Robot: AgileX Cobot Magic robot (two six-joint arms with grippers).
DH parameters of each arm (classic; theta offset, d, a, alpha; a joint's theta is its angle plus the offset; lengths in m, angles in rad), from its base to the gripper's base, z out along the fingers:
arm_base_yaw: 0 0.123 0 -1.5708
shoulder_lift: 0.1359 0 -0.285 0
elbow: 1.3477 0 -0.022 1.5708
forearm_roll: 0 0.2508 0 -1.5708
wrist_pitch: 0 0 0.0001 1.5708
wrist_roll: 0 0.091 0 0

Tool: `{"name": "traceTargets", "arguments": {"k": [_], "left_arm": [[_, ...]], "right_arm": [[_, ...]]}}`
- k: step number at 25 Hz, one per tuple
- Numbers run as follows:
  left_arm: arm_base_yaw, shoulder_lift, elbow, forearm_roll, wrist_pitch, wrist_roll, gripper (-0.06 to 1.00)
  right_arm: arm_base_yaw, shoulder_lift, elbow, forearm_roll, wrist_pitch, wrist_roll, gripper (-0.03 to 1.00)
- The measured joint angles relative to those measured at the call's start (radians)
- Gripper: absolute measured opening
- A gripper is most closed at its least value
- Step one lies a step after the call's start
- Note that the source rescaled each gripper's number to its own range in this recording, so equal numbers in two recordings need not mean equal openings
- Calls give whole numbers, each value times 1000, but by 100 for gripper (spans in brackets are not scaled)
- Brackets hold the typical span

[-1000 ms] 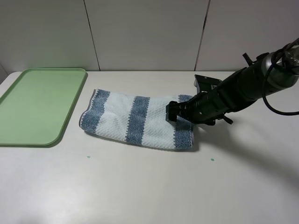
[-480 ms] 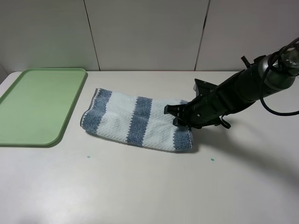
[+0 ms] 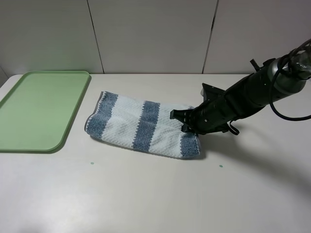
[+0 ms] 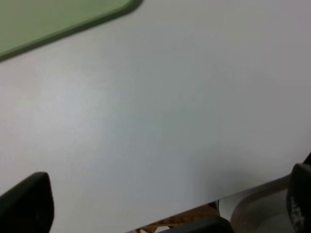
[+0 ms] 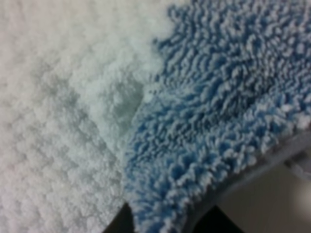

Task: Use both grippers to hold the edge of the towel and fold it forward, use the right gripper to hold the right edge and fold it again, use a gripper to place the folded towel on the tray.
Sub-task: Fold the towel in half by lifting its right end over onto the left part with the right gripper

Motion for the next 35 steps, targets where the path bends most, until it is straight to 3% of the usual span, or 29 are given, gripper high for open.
{"name": "traceTargets", "arguments": {"k": [22,35], "left_arm": [[0,0,0,0,0,0,95],[0,0,0,0,0,0,95]], "right_arm": [[-54,-76,57,-184,61,53,7],[-143,-144,63,-335,146,107,6]]}}
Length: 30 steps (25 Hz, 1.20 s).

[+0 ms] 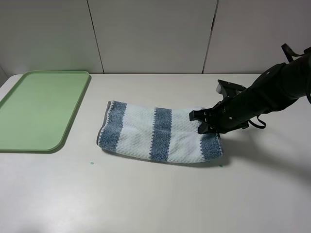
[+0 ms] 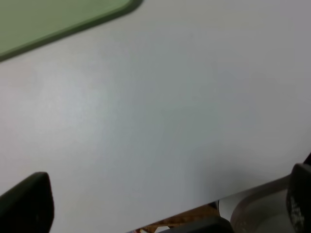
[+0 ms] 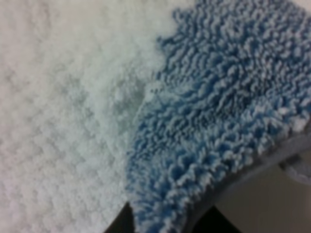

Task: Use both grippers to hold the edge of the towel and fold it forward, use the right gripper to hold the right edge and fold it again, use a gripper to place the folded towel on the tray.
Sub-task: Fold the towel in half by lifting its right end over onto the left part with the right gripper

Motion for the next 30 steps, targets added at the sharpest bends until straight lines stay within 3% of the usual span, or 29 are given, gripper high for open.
{"name": "traceTargets", "arguments": {"k": [13,24,30], "left_arm": [[0,0,0,0,0,0,95],[0,0,0,0,0,0,95],[0,0,0,0,0,0,95]], "right_arm": [[-72,-126,1,-207,98,155,6],[-89,-245,1,-458,165,353,6],[-89,-297,-64,-652,304,502,6]]}}
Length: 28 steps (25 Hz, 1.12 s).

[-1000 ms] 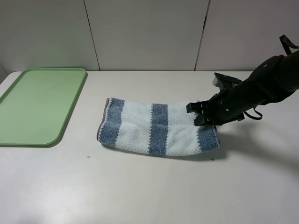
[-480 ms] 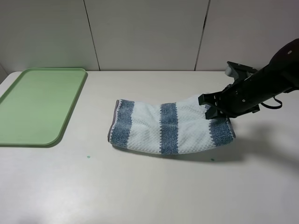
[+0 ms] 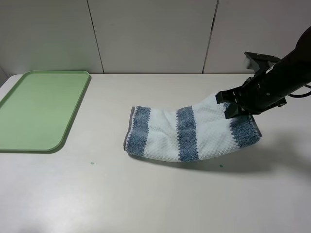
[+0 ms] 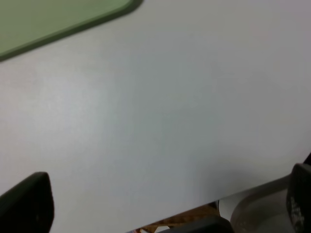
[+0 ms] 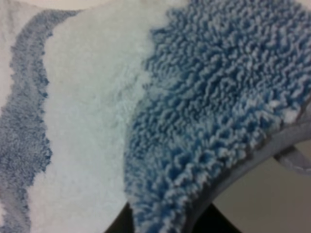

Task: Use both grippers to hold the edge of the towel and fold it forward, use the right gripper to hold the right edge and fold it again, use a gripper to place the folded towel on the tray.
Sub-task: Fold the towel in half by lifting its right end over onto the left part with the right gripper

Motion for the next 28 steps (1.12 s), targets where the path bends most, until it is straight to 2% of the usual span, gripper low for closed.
{"name": "traceTargets", "arguments": {"k": [17,20,24,28], "left_arm": [[0,0,0,0,0,0,95],[0,0,0,0,0,0,95],[0,0,0,0,0,0,95],[0,0,0,0,0,0,95]], "right_arm": [[0,-34,-153,-430,350,228,6],[0,-34,-172,-486,379,253,6],[1,-34,-178,-505,380,282,6],[38,-34,-178,-533,381,341,6]]}}
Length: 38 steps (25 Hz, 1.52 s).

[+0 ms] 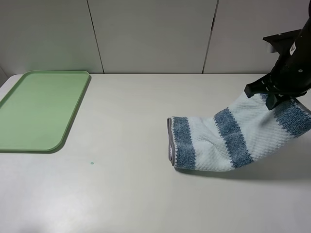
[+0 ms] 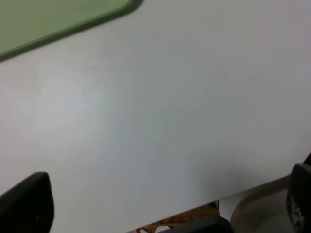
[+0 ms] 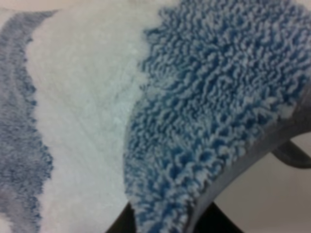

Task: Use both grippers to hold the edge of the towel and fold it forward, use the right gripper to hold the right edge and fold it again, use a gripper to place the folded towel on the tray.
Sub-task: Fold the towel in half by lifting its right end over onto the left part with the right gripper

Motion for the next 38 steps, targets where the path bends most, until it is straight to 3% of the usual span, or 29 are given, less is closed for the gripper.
{"name": "traceTargets", "arguments": {"k": [14,21,29,38], "left_arm": [[0,0,0,0,0,0,95],[0,0,0,0,0,0,95],[0,0,0,0,0,0,95],[0,0,0,0,0,0,95]], "right_arm": [[191,0,0,-15,0,177,6],[269,0,0,66,-18,197,6],[339,0,0,149,-111,216,6],[345,18,0,266,-179,219,6]]}}
